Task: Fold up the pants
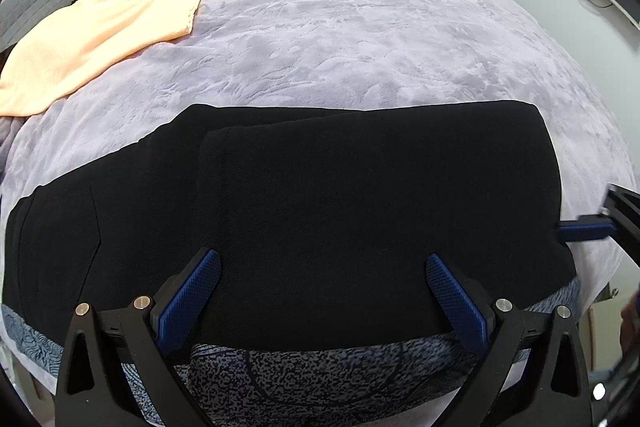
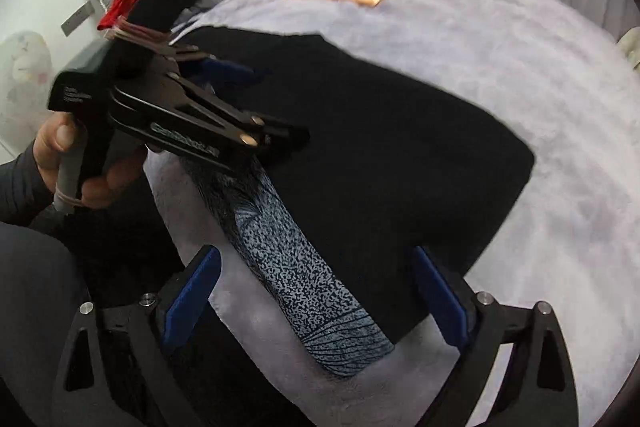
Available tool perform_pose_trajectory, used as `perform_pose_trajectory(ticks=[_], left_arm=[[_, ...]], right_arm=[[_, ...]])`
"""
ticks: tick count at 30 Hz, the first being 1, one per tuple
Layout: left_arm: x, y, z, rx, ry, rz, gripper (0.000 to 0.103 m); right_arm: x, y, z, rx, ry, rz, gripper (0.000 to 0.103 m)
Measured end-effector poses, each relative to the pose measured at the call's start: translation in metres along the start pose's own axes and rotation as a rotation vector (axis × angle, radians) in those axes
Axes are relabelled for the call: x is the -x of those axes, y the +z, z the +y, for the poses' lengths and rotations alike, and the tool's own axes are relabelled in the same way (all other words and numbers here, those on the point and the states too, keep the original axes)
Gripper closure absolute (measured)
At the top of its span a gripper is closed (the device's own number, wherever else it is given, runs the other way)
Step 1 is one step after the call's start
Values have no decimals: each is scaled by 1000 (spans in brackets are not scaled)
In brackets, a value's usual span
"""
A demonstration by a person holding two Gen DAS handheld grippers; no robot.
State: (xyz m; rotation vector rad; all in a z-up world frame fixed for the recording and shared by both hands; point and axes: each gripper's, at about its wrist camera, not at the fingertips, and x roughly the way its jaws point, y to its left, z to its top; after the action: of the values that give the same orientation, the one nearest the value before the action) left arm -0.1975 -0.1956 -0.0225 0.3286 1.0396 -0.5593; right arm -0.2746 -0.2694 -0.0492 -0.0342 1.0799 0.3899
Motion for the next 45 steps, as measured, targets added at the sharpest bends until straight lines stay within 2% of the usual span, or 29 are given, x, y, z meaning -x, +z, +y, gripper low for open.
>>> perform_pose_trajectory(ticks=[1,4,6,9,11,13,16,22,24,26,27,30,33,37,40,42,45], left_arm=[[-2,-2,3,5,33,3,0],[-13,-2,29,131,-64,52,0],[-12,-2,39,174,-95,59,0],[1,-4,41,212,-62,50,0],[12,-4,37,196,-48,29,0],[22,-3,30,171,-33,-3,0],[27,3,22,156,-80,-32,0],[28,30,17,213,-113,-53,0],[31,34,17,224,-117,-71,0],[35,35,14,215,-106,-91,0],[33,36,10,203,-125,-95,0],[18,33,-8,135,-164,-61,0],[-11,28,-19,98,-131,15,0],[-15,15,-33,0,-64,-26,0],[-14,13,-30,4,-73,-31,0],[-14,14,-28,6,-82,-26,0],[-13,15,-29,2,-70,-24,0]], right_arm=[[-6,1,-7,2,17,24,5],[7,12,-23,-28,109,4,5],[17,20,-31,-33,123,-33,5],[25,32,-41,-23,120,-79,5],[20,40,-46,-13,89,-77,5],[4,48,-51,31,42,-18,5],[-20,50,-47,131,-77,35,4],[-11,44,-33,143,-141,1,3],[-2,31,-25,139,-120,-41,3],[-9,19,-19,134,-114,-40,3],[-16,14,-22,127,-125,-20,3],[-20,4,-22,78,-124,-25,2],[-8,2,-16,95,-127,8,2],[-6,-14,-2,137,-144,49,2],[-3,-20,6,198,-184,85,1],[8,-13,2,183,-165,66,1],[22,-2,-10,138,-185,0,1]])
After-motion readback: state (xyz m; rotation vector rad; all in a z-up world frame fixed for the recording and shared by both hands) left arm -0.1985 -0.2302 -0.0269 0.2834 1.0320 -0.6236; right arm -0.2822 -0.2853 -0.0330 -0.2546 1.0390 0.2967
